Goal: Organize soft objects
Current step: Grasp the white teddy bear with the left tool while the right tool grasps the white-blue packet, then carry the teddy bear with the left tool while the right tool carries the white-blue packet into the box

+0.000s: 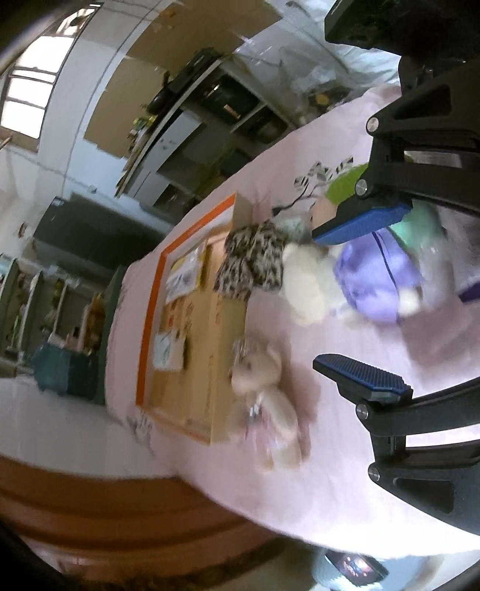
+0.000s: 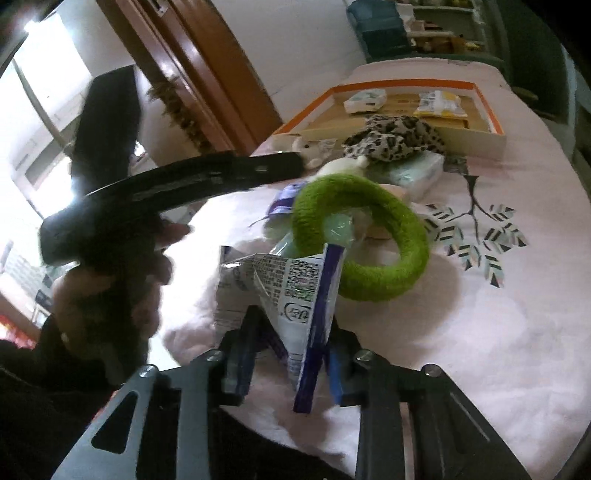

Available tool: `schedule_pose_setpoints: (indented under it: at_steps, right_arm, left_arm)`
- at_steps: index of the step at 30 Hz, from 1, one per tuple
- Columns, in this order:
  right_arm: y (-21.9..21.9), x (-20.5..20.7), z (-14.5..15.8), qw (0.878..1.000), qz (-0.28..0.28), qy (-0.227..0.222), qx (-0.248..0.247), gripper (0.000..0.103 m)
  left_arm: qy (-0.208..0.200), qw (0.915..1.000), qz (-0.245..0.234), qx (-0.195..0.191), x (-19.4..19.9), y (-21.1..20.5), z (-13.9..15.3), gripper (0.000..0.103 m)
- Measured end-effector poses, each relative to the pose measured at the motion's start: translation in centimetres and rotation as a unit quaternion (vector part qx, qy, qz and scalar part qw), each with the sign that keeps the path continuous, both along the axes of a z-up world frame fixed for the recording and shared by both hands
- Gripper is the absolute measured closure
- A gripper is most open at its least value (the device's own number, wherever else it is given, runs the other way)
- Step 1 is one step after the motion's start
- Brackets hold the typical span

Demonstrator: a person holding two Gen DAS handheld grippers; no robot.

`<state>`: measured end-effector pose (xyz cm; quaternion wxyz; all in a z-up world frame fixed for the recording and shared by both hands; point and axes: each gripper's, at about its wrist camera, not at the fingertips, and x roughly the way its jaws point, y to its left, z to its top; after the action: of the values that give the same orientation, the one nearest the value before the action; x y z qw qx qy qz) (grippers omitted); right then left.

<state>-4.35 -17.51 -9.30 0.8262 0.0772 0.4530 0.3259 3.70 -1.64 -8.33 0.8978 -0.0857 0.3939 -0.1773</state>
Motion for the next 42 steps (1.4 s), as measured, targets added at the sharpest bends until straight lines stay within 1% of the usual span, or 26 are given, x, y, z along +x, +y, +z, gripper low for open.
schedule_pose_setpoints:
  at_steps: [3, 5, 7, 9, 11, 13, 15, 18, 22, 28, 36, 42]
  right_arm:
    - [0.2, -0.4, 0.5, 1.000, 0.014, -0.008, 0.002, 0.077]
    - [0.2, -0.5, 0.7, 1.000, 0.016, -0.010, 0.005, 0.078]
    - [0.2, -0.5, 0.7, 1.000, 0.016, -0.010, 0.006, 0.078]
    - [0.1, -0.5, 0.5, 1.000, 0.015, -0.007, 0.006, 0.078]
    - [0.1, -0.6, 0.5, 1.000, 0.013, -0.004, 0.009, 0.078]
    - [0.0, -0.7, 0.7, 1.000, 0.013, -0.006, 0.012, 0.078]
    - [0.0, -0.7, 0.8, 1.000, 0.017, -0.013, 0.012, 0.078]
    - [0.2, -1.0, 1.6, 0.999, 0.034, -0.026, 0.023, 0.081]
    - [1.0, -1.5, 2.8, 0.997, 0.056, -0.048, 0.022, 0.082]
    - [1.0, -1.4, 3.6, 0.996, 0.059, -0.057, 0.033, 0.083]
    - [-0.1, -0.9, 4.8, 0.996, 0.035, -0.075, 0.039, 0.084]
    - [-1.8, 0.9, 6.0, 0.994, -0.020, -0.104, 0.033, 0.084]
  left_arm:
    - [0.017, 0.9996, -0.021, -0.003, 0.7, -1.0, -0.5, 0.042]
    - [0.027, 0.9992, -0.030, 0.007, 1.2, -1.7, -1.1, 0.042]
    - [0.040, 0.9986, -0.032, 0.017, 1.8, -2.1, -1.8, 0.043]
    - [0.054, 0.9979, -0.032, 0.014, 2.2, -2.2, -2.5, 0.044]
    - [0.056, 0.9980, -0.027, 0.002, 2.4, -1.8, -2.8, 0.051]
    - [0.053, 0.9983, -0.024, -0.009, 2.3, -1.3, -2.9, 0.056]
    - [0.050, 0.9983, -0.024, -0.016, 2.1, -0.8, -3.1, 0.058]
    - [0.038, 0.9989, -0.014, -0.022, 1.4, -0.1, -2.6, 0.058]
    - [0.019, 0.9992, 0.000, -0.037, 0.8, 1.2, -1.2, 0.058]
    - [-0.011, 0.9992, 0.015, -0.034, 0.3, 2.5, 1.2, 0.058]
    - [-0.029, 0.9989, 0.025, -0.028, 0.4, 2.6, 2.5, 0.058]
    - [-0.037, 0.9982, 0.043, -0.021, 0.5, 2.7, 3.2, 0.058]
